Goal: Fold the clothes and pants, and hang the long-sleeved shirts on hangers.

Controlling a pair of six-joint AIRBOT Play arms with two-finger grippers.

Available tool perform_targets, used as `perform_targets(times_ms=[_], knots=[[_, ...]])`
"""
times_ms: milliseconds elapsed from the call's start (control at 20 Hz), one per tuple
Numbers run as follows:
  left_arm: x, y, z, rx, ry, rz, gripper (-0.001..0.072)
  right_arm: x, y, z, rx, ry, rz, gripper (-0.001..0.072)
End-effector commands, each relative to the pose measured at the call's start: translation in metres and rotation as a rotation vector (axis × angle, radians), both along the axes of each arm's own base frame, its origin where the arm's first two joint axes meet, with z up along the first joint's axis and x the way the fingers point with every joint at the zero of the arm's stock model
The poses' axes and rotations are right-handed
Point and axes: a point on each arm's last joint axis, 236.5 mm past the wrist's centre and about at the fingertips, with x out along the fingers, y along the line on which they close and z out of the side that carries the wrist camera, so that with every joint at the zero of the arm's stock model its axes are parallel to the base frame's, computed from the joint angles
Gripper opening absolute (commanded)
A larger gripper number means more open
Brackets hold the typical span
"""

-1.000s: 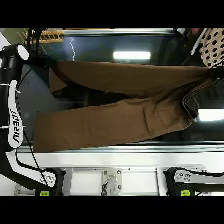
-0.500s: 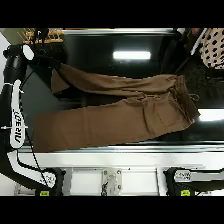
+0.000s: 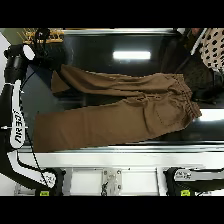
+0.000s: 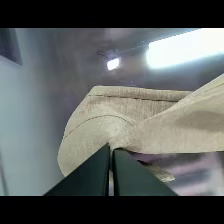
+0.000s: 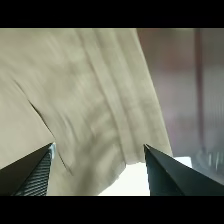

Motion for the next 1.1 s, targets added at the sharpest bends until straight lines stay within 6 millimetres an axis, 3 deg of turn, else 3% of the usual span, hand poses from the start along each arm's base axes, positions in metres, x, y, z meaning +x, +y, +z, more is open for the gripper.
perform_targets(times_ms=[0,150,250,500,800,850,900,950,1050], knots=[[-0.002,0.000,-0.002,0.002,0.010,-0.002,0.0005,-0.061,-0.012,-0.007,0.178,0.057,-0.234,0.0614],[-0.002,0.000,-0.002,0.002,0.010,-0.002,0.0005,-0.110,-0.024,-0.019,0.308,-0.009,-0.516,0.0614],[-0.002,0.000,-0.002,0.000,0.011,-0.002,0.0005,-0.118,-0.021,-0.032,0.394,-0.104,-0.647,0.0614],[-0.002,0.000,-0.002,0.001,0.012,-0.003,0.0005,-0.087,0.010,-0.047,0.539,-0.257,-0.598,0.0613],[-0.002,0.000,-0.002,0.001,0.012,-0.003,0.0005,-0.059,0.013,-0.066,0.444,-0.273,-0.556,0.0609],[-0.002,0.000,-0.002,0.001,0.012,-0.002,0.0005,-0.055,0.012,-0.067,0.424,-0.282,-0.550,0.0563],[-0.002,0.000,-0.002,0.001,0.012,-0.002,0.0005,-0.051,0.012,-0.067,0.407,-0.288,-0.543,0.0441],[-0.002,0.000,-0.002,0.001,0.012,-0.002,0.0005,-0.049,0.012,-0.068,0.391,-0.291,-0.534,0.0371],[-0.003,0.000,-0.002,0.001,0.015,-0.003,0.0005,-0.047,0.011,-0.070,0.360,-0.289,-0.516,0.0347]])
